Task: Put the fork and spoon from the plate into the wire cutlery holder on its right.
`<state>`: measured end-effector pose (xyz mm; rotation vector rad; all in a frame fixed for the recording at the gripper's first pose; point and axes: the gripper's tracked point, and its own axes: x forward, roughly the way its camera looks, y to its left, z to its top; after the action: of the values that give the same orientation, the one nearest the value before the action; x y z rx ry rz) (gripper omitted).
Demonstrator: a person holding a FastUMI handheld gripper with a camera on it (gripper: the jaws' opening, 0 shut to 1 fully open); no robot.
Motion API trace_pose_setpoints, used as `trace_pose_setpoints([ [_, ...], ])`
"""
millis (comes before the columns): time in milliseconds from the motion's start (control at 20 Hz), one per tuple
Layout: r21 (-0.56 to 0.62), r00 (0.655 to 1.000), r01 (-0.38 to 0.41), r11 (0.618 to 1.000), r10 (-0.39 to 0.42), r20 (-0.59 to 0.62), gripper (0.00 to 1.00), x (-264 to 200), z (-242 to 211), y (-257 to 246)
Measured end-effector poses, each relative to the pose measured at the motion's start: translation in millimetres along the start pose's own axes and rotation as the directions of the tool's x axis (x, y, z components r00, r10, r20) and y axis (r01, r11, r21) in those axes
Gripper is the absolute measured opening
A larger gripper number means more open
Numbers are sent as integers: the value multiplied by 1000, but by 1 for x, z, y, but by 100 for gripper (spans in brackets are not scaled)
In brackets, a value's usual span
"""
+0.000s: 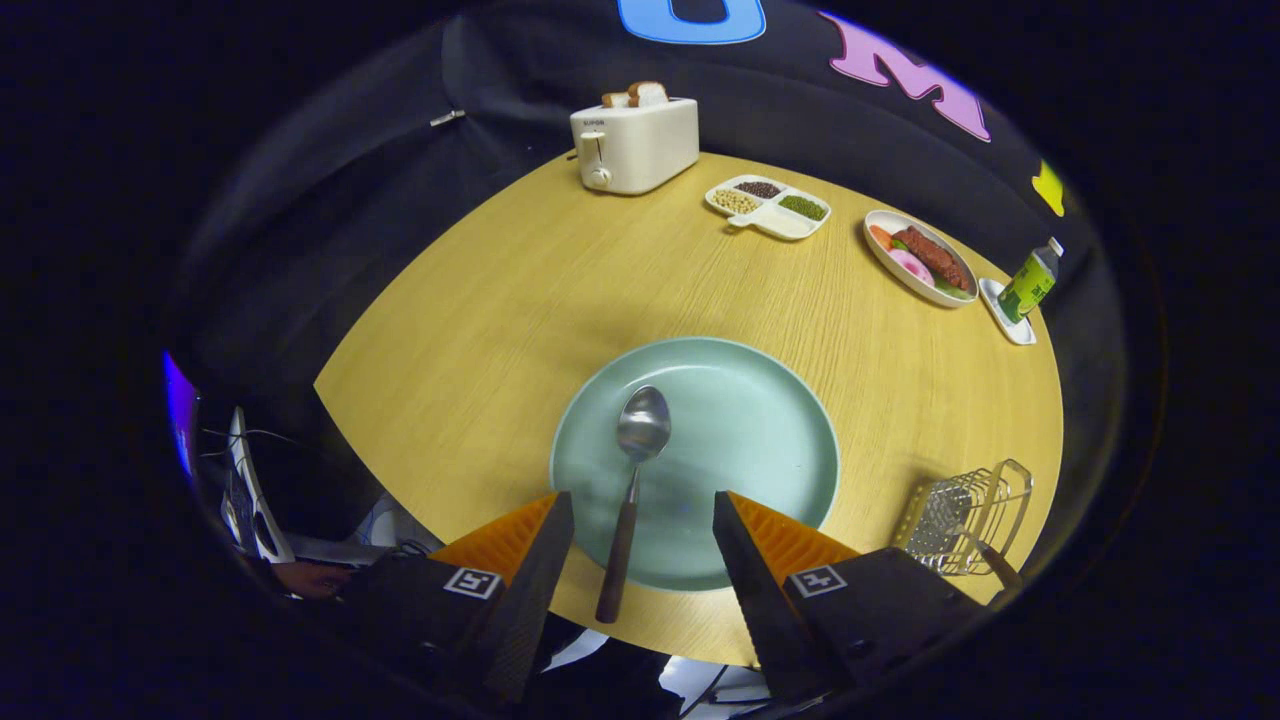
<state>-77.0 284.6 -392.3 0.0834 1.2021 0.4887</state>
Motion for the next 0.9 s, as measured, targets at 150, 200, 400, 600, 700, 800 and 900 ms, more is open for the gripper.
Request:
trace_pose_setpoints([
  [150, -3, 999, 6, 1000, -6, -54, 84, 18, -10, 2],
  [200, -8, 998, 13, 1000, -13, -65, 78, 22, -12, 2],
  [400, 9, 994, 25, 1000, -24, -111, 69, 39, -18, 2],
  [600, 8, 986, 41, 999, -39, -161, 48, 50, -30, -1],
  [700, 19, 983, 57, 998, -53, -175, 45, 53, -34, -5],
  [800, 37, 982, 66, 997, -59, -179, 17, 52, -35, -9],
  [900, 33, 981, 71, 997, -64, -185, 9, 52, -34, -12],
])
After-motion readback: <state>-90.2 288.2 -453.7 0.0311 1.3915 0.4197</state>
